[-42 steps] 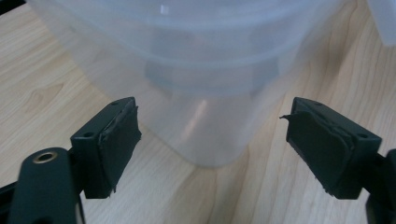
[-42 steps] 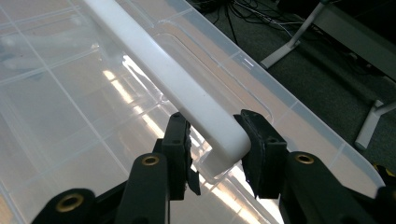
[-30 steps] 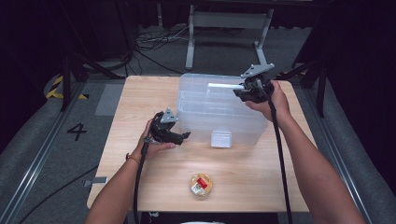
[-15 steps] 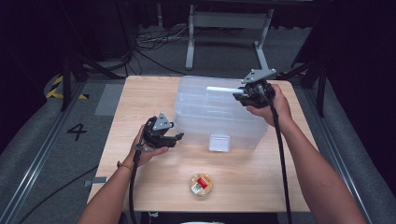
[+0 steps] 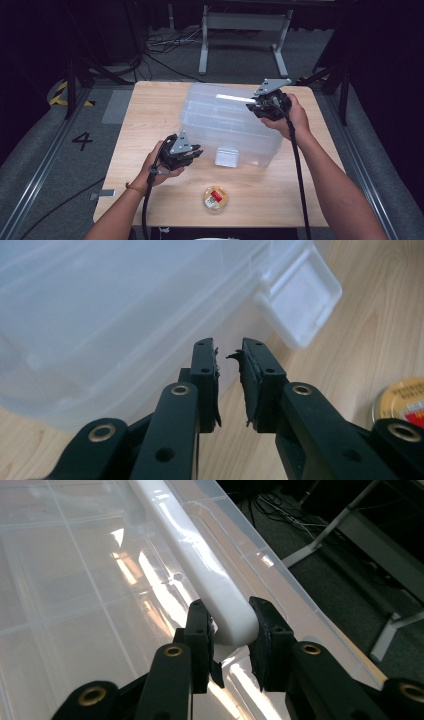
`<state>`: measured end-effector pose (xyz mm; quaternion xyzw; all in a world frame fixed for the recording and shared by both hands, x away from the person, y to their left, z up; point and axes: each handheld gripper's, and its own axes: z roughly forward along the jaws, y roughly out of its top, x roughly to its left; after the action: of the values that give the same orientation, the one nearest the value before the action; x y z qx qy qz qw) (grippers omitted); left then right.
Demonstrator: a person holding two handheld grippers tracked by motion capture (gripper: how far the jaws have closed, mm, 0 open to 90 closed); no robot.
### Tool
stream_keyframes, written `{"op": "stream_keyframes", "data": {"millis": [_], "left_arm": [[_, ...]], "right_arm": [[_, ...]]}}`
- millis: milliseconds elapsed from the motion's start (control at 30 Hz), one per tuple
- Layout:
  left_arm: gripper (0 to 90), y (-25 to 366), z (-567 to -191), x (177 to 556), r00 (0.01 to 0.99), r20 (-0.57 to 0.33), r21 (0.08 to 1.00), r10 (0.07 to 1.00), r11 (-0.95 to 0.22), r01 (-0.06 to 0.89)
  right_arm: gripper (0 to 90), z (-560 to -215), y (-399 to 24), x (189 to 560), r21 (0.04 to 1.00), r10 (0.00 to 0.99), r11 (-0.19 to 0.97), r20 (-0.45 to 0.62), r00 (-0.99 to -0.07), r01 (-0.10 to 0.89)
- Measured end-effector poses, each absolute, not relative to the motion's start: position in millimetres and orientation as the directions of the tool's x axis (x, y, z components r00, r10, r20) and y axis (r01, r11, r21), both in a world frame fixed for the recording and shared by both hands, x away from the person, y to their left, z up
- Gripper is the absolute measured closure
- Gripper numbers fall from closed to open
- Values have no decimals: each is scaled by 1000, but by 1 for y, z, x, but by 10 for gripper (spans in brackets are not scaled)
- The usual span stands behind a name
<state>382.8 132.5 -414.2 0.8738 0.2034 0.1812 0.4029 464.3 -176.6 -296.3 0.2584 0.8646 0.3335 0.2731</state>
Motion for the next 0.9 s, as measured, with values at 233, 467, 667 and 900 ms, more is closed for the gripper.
{"op": "stream_keyframes", "data": {"millis": [233,467,667,900], "left_arm": [[593,173,-423,396,768,122,759,629,-558,336],[274,175,-435,430,795,35,761,606,-532,372],[236,160,-436,438,809,41,763,586,-541,353],[214,157,-431,439,819,11,760,574,-537,366]], "right_arm": [[730,-296,-178,465,720,626,641,-289,-724,266],[732,-296,-179,465,721,621,640,-282,-732,265],[734,-296,-181,465,725,610,640,-277,-742,255],[735,-296,-182,463,720,599,651,-292,-746,241]]}}
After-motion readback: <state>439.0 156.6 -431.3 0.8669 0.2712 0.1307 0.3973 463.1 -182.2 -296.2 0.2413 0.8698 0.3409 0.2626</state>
